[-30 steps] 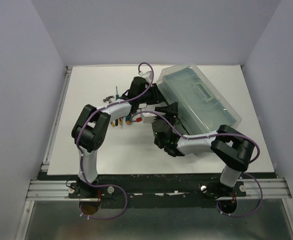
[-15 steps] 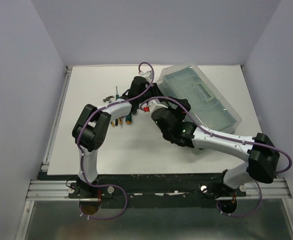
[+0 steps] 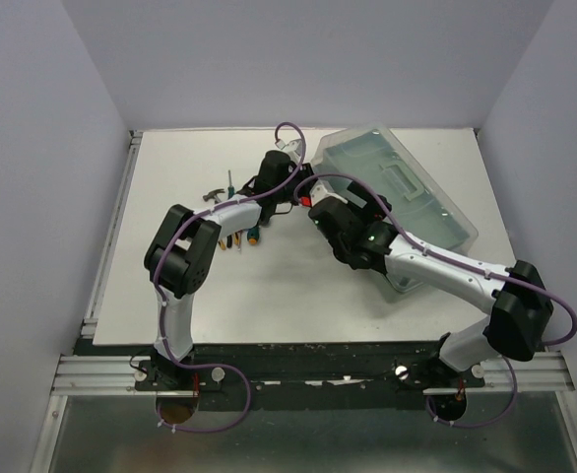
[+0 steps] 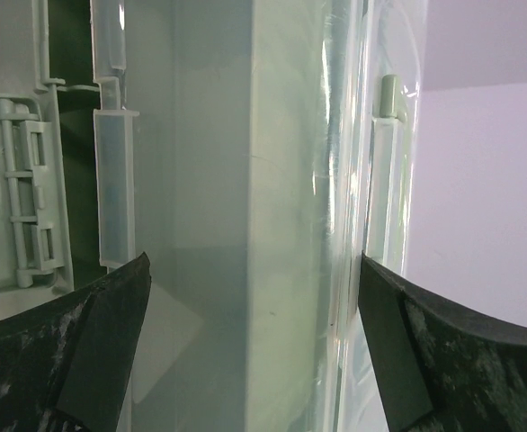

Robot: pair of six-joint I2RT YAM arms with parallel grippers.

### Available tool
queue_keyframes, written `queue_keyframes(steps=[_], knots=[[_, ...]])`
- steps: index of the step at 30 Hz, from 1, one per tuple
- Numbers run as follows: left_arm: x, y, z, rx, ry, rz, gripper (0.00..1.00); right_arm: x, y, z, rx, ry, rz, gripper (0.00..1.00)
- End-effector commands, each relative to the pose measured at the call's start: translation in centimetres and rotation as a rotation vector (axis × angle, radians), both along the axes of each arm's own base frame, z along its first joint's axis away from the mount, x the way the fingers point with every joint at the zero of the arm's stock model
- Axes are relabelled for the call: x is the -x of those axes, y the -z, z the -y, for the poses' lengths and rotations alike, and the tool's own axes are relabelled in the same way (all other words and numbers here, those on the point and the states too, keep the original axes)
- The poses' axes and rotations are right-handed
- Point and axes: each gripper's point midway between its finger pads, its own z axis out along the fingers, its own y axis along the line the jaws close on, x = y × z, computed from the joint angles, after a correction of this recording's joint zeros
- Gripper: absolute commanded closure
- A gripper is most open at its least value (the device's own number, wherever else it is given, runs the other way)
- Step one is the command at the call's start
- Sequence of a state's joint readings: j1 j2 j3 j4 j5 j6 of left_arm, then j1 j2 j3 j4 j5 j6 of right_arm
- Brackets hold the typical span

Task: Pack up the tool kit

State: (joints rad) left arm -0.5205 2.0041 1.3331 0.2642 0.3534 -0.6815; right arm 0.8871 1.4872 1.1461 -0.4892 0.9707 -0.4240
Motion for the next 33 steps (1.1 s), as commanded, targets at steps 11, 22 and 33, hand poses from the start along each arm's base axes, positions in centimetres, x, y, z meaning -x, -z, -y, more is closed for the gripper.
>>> queue_keyframes(steps=[11,22,33], knots=[[0.8,4.5,-0.8,-0.098,0.022,-0.074,0.60,-0.9,-5.0,4.8,-0.017,0.086,-0.007,0.17],[0.7,4.8,-0.8,-0.098,0.022,-0.083,0.60,-1.8,-5.6,6.1,-0.010,0.124,0.000,0.18],[0.6,5.1,-0.9,-0.102,0.017,-0.092,0.60,-2.7,-9.9,9.0,-0.081,0.206,0.091,0.18]])
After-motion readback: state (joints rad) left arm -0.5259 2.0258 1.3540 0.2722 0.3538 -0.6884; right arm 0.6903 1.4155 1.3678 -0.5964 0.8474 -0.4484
